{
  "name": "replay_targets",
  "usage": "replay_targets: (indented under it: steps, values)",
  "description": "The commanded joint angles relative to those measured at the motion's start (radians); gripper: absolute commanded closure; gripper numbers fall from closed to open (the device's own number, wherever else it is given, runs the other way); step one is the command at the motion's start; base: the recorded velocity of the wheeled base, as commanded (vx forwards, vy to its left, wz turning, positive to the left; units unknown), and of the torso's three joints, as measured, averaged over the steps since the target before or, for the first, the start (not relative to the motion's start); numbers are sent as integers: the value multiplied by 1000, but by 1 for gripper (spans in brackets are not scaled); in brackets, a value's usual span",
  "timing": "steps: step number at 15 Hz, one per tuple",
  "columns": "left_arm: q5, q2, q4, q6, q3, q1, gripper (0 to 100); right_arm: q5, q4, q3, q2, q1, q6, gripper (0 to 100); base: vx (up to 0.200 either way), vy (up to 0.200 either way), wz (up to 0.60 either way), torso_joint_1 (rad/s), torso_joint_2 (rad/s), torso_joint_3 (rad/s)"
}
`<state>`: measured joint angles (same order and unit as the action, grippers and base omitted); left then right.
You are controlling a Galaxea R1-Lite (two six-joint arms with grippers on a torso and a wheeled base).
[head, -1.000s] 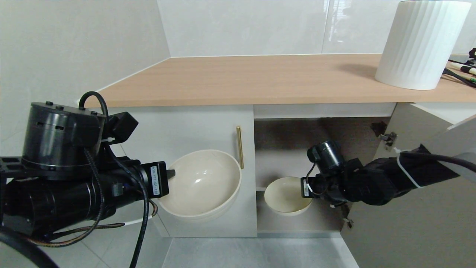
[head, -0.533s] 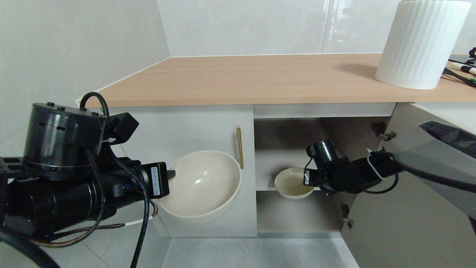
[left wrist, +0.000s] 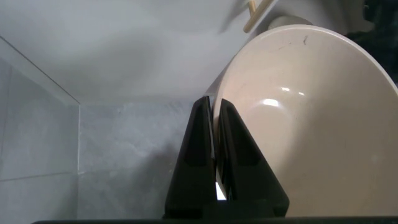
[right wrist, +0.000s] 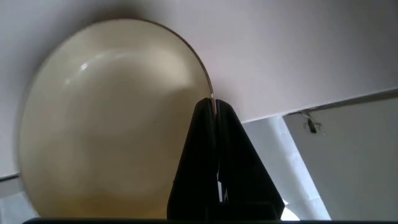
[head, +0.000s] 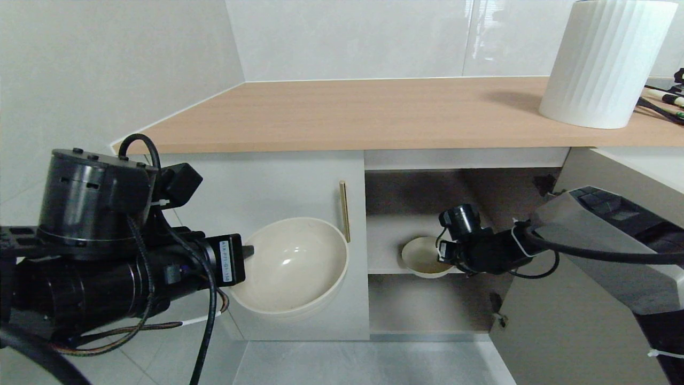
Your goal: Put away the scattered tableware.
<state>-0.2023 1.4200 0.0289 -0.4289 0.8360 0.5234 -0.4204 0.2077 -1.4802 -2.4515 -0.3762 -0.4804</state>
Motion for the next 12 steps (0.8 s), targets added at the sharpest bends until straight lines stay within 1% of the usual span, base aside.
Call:
replay_targets:
  steps: [1,3,6,7,12]
  values:
    - [0,13,3,-1,0,0,100,-27,1,-43,-49,5,-1,100,0,0,0,0,0,0]
    - [0,16,3,-1,0,1,100,-49,1,-65,-67,6,-1,100,0,0,0,0,0,0]
    - [-2,14,3,-1,-3,1,100,-67,1,-130,-109,10,-9,100,0,0,0,0,0,0]
    - [-2,16,3,-1,-3,1,100,-89,1,-161,-126,20,-10,100,0,0,0,0,0,0]
    - [-2,17,5,-1,-3,1,100,-98,-1,-196,-141,29,-30,100,0,0,0,0,0,0]
